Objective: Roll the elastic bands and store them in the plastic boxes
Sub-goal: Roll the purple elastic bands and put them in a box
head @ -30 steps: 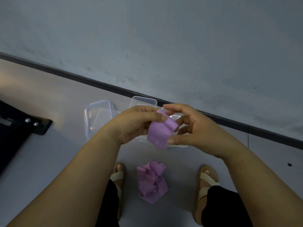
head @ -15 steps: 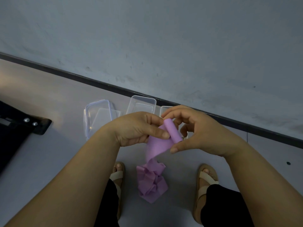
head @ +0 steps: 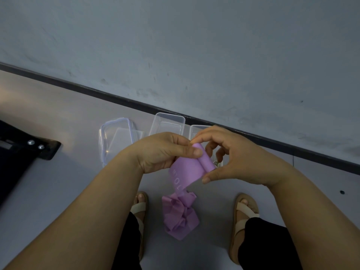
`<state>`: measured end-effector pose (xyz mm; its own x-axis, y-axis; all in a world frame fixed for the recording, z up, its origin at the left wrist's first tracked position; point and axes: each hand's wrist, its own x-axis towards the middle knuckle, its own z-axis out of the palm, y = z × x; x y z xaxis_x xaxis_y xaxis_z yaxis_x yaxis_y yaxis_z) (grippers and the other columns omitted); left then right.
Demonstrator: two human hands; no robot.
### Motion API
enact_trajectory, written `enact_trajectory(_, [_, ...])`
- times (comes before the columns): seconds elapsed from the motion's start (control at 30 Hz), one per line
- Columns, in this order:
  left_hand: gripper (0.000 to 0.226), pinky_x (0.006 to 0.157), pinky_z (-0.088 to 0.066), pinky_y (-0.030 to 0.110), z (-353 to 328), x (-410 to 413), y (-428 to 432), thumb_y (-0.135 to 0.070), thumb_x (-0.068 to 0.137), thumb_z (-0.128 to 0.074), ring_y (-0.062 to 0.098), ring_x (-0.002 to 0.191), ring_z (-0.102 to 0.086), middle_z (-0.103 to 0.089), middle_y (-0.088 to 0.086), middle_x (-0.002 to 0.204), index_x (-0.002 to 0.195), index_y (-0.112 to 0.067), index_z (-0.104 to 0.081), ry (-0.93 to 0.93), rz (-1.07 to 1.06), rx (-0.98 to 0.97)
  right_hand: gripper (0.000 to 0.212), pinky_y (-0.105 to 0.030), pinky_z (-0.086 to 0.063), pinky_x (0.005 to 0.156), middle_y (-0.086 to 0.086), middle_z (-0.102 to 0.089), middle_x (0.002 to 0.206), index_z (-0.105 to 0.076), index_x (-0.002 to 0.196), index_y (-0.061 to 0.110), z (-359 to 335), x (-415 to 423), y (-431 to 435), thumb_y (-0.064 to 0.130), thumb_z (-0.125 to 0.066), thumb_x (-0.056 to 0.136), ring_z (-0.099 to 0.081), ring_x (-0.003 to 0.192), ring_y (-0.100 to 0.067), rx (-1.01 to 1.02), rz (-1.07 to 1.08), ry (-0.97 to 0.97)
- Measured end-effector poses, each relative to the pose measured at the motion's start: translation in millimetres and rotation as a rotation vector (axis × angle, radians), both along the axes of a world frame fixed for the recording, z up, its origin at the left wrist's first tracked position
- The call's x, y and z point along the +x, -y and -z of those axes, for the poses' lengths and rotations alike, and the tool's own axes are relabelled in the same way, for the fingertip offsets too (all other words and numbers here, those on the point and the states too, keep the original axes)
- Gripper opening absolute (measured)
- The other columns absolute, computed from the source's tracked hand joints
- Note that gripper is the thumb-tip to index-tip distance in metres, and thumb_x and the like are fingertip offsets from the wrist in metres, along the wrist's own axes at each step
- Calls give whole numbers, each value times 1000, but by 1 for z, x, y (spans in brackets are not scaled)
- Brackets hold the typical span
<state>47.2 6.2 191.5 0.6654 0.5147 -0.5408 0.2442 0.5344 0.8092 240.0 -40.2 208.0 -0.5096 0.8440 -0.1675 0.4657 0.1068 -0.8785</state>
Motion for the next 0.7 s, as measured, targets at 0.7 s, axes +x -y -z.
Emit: enact_trajectory(0.7, [38, 87, -52, 41, 3, 3, -3, -30, 62, -72, 27, 93, -66, -71, 13, 101, 96, -12, -71, -31, -293, 149, 50, -19, -53, 75, 18, -60, 103, -50, 110, 45, 7, -2, -5, 56, -59, 62, -61, 87, 0, -170, 324, -97])
